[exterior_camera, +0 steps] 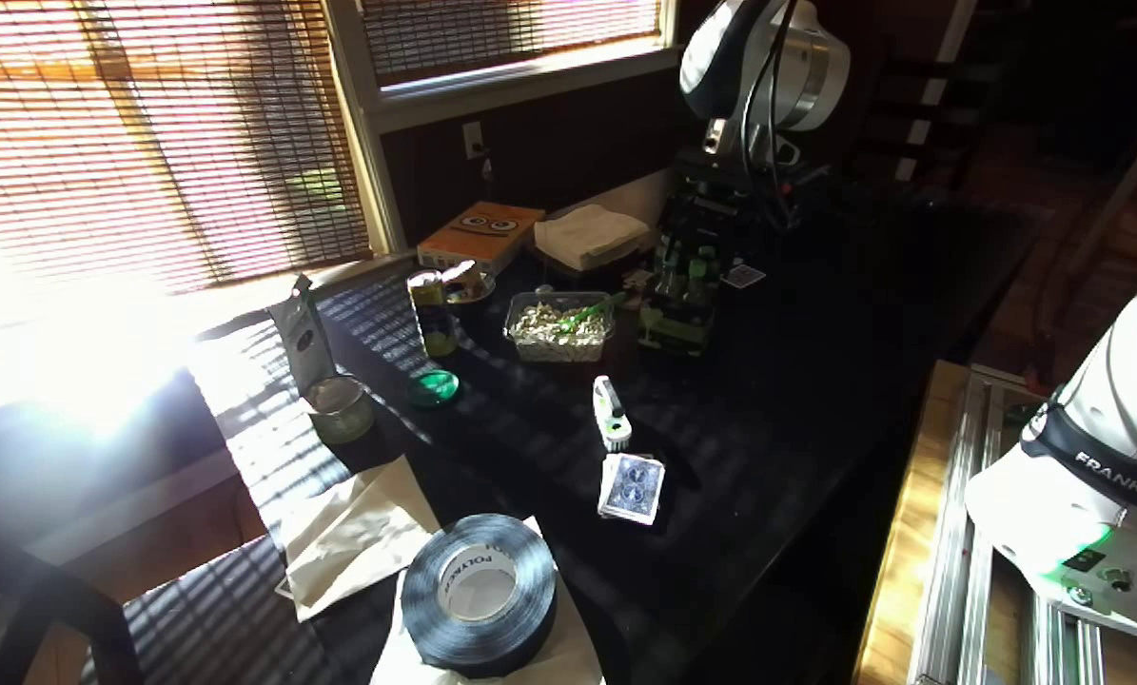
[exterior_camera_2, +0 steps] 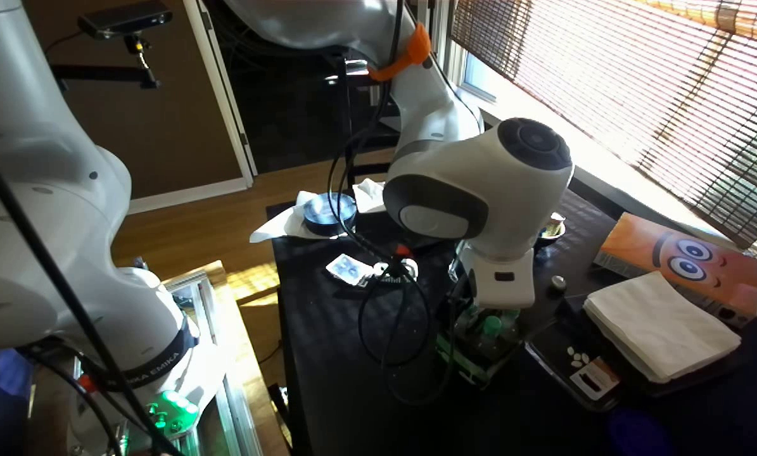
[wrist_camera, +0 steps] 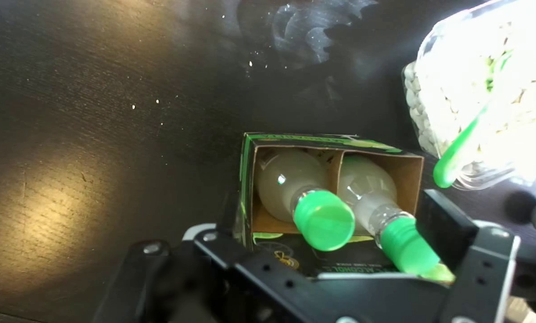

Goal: Remove one bottle from the box.

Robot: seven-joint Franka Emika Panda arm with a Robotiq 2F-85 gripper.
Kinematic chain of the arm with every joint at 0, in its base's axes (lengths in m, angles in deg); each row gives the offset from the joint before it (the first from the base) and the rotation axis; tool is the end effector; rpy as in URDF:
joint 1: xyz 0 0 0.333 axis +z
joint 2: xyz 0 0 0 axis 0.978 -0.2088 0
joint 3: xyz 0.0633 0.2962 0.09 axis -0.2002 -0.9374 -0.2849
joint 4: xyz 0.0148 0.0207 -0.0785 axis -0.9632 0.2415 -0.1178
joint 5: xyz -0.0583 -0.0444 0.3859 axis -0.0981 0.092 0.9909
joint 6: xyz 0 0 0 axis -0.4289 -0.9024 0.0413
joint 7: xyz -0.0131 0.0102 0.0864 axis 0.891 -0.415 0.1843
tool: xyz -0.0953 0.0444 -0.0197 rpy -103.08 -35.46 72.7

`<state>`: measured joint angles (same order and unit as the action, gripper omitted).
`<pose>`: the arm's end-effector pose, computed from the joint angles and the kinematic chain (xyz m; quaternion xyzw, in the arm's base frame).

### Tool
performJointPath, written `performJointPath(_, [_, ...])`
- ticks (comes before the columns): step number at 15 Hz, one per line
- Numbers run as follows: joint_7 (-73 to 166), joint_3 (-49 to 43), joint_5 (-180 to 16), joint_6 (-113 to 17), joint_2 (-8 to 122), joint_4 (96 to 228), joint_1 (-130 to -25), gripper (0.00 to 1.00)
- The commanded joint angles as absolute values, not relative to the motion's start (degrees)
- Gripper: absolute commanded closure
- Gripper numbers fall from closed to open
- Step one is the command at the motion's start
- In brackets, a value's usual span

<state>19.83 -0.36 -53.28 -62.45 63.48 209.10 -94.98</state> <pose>0.4425 -0.2057 0.2333 -0.7760 0.6221 0.0073 0.1037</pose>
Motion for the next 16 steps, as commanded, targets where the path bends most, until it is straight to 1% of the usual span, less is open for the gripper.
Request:
performJointPath(1, [20.2, 1.7, -52.8, -62.2, 63.5, 209.0, -92.8, 0.00])
performJointPath(6, [14.5, 3.4, -54.9, -64.4, 64.4, 210.4, -90.6, 0.00])
performJointPath(10, [10.6, 5.4, -61.1, -59.9, 65.6, 210.9, -88.4, 0.00])
performJointPath(13, [12.8, 5.2, -61.6, -55.2, 66.4, 210.6, -88.6, 0.00])
performJointPath(16, [10.1, 5.1, -61.3, -60.4, 65.8, 211.2, -87.8, 0.00])
